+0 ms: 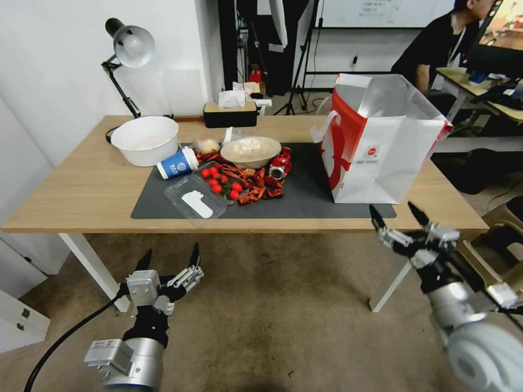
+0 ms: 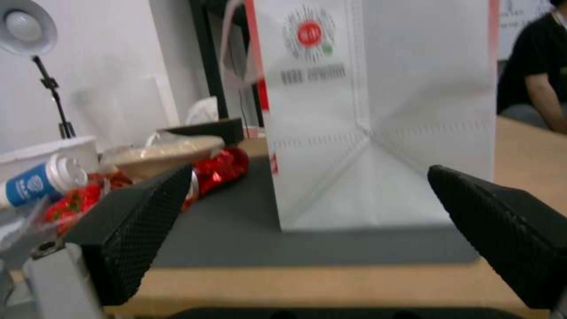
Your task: Pick up the food delivery bag from the floor and place it on the table.
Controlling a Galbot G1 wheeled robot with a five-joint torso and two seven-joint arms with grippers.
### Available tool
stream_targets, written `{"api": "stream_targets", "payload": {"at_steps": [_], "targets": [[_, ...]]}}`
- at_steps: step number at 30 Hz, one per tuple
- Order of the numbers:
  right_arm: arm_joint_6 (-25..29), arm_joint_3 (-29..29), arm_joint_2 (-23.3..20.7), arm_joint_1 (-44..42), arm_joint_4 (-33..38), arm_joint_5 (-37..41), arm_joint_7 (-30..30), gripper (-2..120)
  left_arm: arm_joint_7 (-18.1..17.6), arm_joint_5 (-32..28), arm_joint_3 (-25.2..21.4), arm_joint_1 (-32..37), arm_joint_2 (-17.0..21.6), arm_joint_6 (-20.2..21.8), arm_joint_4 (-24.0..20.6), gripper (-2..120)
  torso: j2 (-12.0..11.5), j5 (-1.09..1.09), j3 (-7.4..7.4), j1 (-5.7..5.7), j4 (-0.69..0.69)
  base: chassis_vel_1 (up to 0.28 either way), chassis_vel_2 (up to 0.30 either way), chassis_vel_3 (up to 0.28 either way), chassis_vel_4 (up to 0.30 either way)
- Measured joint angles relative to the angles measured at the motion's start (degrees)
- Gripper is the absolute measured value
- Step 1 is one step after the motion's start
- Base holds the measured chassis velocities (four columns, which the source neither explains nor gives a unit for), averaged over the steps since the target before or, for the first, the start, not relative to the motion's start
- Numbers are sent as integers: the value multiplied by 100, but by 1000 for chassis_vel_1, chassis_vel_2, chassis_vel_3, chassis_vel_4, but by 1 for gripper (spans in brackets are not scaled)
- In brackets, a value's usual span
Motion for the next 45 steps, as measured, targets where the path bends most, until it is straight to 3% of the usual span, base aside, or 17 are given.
{"api": "stream_targets", "payload": {"at_steps": [13, 45], "targets": [[138, -104, 456, -145, -334, -225, -176, 100, 121, 58, -112, -247, 48, -322, 672, 100, 0, 0, 0, 0, 1, 0, 0, 0, 0], [37, -234, 430, -5, -423, -163, 67, 100, -24, 49, -132, -258, 5, -681, 907, 100, 0, 1, 0, 1, 1, 0, 0, 0, 0]]}}
